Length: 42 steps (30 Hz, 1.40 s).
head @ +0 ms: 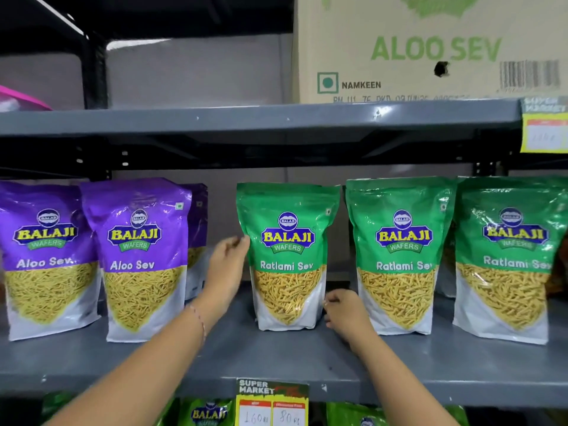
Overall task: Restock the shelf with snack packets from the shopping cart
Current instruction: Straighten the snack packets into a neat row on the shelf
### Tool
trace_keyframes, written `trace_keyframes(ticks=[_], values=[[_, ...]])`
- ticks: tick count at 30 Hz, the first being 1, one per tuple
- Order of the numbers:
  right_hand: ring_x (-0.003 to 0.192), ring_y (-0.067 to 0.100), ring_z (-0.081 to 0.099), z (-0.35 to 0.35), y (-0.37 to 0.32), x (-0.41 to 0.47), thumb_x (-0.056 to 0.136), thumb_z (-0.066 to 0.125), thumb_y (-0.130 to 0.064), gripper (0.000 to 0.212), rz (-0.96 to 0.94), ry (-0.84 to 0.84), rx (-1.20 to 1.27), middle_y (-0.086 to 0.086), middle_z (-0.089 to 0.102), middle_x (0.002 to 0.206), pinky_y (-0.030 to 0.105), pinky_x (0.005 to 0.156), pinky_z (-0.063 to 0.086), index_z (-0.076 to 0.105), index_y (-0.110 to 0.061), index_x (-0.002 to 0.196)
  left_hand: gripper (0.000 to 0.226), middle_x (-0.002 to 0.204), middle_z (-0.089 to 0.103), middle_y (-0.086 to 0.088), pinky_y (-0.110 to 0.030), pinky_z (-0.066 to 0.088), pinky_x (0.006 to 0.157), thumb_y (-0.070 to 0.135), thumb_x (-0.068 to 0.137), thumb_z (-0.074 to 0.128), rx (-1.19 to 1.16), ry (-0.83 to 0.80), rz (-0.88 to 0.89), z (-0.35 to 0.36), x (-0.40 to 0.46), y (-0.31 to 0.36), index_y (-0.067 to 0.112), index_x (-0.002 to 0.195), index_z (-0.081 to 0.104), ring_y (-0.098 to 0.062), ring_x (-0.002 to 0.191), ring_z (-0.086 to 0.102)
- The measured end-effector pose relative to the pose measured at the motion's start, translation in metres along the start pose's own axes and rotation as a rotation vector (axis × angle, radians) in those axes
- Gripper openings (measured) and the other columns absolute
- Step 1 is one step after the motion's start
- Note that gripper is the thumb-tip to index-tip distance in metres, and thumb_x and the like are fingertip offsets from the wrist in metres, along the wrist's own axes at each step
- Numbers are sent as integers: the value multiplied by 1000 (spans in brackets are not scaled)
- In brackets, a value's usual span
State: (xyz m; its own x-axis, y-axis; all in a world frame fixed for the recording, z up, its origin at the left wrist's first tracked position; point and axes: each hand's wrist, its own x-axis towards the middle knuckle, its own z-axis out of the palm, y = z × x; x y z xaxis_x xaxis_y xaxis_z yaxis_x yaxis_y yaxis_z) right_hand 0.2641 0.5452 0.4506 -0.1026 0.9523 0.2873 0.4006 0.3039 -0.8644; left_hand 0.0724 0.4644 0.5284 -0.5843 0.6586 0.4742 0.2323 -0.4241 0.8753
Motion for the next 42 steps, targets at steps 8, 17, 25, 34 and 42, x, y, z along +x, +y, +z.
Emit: trace_keyframes(ticks=[8,17,25,34,42], values=[[79,28,64,-2,-1,5,89,55,-9,9,-25,1,-225,16,72,95,36,72,56,64,-10,86,26,88,68,2,-24,45,91,22,86,67,-22,22,36,14,53,57,5,104,70,-4,78,58],[98,28,68,2,5,5,91,59,-15,17,-39,96,-393,14,74,101,20,64,36,67,-5,101,24,92,72,-3,-22,44,77,17,83,70,-122,174,11,24,52,53,3,103,71,-18,95,63],[83,24,56,-8,-12,-1,93,58,-18,22,-5,-13,-494,12,66,93,27,66,41,65,-1,106,12,94,73,-3,-33,57,81,21,88,64,-140,51,-9,15,45,50,13,94,71,-21,93,69],[82,12,63,38,-87,-91,93,61,-19,27,-326,-172,78,1,69,96,7,65,48,63,-14,120,28,136,53,6,-7,40,96,10,95,51,-234,423,379,-98,-21,8,13,123,51,4,125,48],[141,17,40,198,-97,-69,80,70,-51,82,-329,-458,367,-5,43,153,44,117,34,30,-30,149,40,96,65,0,-39,46,85,45,82,52,-92,404,-51,-188,-4,-69,17,110,57,-22,92,60]])
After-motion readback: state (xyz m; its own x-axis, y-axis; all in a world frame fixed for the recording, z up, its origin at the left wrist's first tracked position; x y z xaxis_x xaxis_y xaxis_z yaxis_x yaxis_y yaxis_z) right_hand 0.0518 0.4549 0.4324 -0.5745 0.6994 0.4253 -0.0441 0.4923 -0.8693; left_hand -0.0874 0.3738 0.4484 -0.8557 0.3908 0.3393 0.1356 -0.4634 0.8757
